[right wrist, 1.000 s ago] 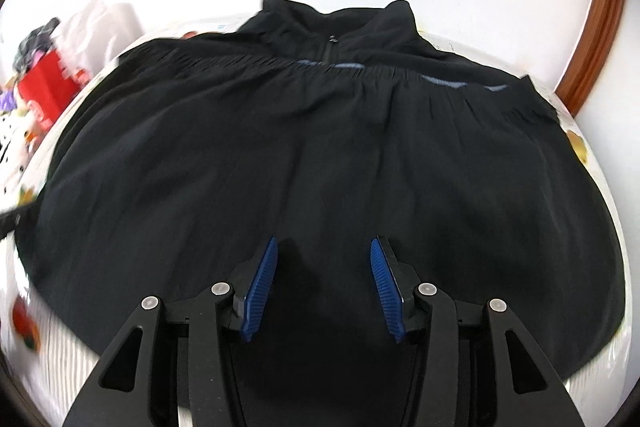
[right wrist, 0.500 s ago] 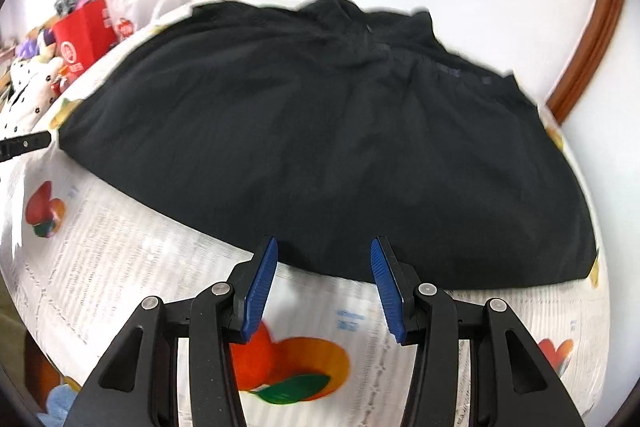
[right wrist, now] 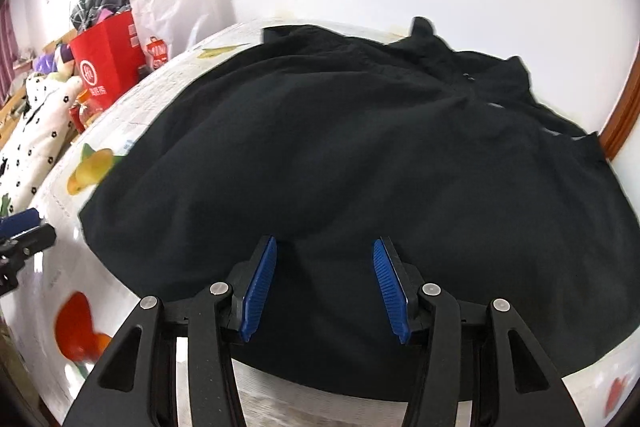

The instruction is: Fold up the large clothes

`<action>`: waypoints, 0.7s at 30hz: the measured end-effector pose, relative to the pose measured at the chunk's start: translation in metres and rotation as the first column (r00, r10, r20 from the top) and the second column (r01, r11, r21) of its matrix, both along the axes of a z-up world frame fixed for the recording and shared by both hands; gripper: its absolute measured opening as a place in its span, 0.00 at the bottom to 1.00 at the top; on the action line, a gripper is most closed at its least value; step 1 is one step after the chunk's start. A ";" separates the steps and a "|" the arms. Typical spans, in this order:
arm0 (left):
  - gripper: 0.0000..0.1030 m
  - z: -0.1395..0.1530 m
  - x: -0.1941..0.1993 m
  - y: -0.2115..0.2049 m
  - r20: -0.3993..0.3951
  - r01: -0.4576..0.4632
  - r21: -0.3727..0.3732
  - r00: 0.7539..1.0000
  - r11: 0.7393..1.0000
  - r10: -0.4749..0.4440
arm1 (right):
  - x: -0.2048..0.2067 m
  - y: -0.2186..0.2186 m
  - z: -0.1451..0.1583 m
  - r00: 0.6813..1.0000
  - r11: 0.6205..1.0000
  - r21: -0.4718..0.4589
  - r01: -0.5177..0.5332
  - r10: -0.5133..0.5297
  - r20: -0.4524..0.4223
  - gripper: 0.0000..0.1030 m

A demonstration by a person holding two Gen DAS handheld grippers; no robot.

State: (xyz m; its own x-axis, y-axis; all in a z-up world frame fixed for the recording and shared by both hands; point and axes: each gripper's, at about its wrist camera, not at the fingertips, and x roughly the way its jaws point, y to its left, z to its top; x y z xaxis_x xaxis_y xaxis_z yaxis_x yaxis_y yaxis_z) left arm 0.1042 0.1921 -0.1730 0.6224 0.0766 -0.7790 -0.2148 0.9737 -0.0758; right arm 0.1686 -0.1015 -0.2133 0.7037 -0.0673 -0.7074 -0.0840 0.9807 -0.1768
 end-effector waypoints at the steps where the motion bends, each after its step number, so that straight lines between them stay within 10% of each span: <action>1: 0.53 0.000 0.002 0.000 0.000 0.003 0.000 1.000 1.000 -0.003 | -0.003 0.006 0.001 0.999 0.999 -0.002 -0.039 0.039 -0.008 0.48; 8: 0.57 -0.004 0.012 -0.003 0.006 0.003 0.048 1.000 0.999 -0.003 | -0.035 0.045 0.001 0.963 0.958 -0.092 -0.270 0.268 -0.037 0.54; 21: 0.65 -0.007 0.018 0.008 0.032 -0.009 0.049 0.999 0.999 0.008 | -0.021 0.093 -0.019 0.942 0.901 -0.286 -0.327 0.333 -0.026 0.56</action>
